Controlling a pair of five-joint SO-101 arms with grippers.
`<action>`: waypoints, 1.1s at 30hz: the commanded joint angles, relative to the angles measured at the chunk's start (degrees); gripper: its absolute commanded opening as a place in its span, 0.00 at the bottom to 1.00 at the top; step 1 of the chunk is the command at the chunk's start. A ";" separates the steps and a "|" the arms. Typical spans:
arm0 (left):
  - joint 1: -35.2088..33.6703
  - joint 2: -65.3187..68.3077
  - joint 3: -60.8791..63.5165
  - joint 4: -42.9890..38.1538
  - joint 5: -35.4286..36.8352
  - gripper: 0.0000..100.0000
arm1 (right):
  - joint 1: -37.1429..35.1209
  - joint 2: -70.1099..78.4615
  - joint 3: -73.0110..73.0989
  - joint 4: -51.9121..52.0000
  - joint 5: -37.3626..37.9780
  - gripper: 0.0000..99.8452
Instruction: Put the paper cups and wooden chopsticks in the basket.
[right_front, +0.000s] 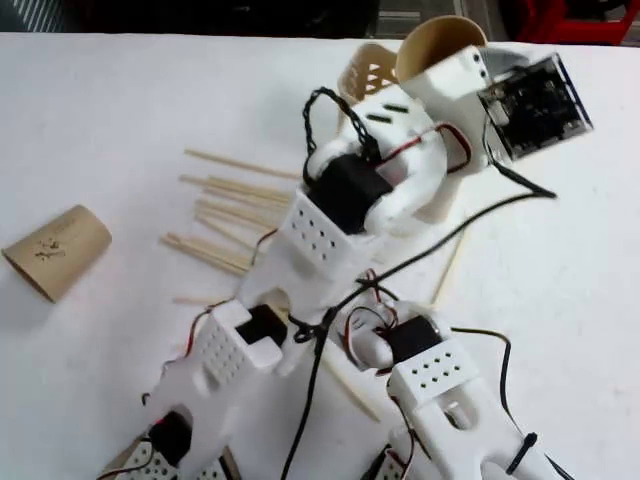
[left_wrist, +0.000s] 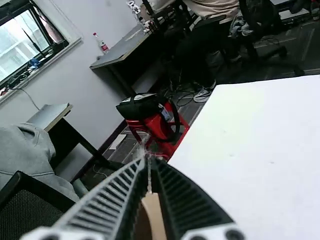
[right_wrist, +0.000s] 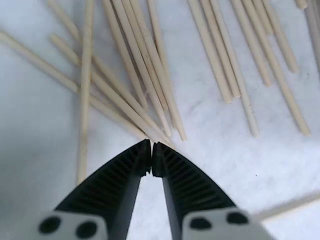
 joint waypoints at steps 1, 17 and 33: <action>-3.21 -1.71 7.38 -8.44 -0.09 0.02 | -0.40 -1.10 -0.18 -0.66 0.62 0.02; -2.07 -2.42 12.31 -11.34 -0.09 0.02 | -0.40 -1.10 -0.18 -0.66 0.62 0.02; -13.23 -7.34 -6.77 27.96 0.00 0.03 | -0.22 -1.10 -0.18 -0.66 0.62 0.02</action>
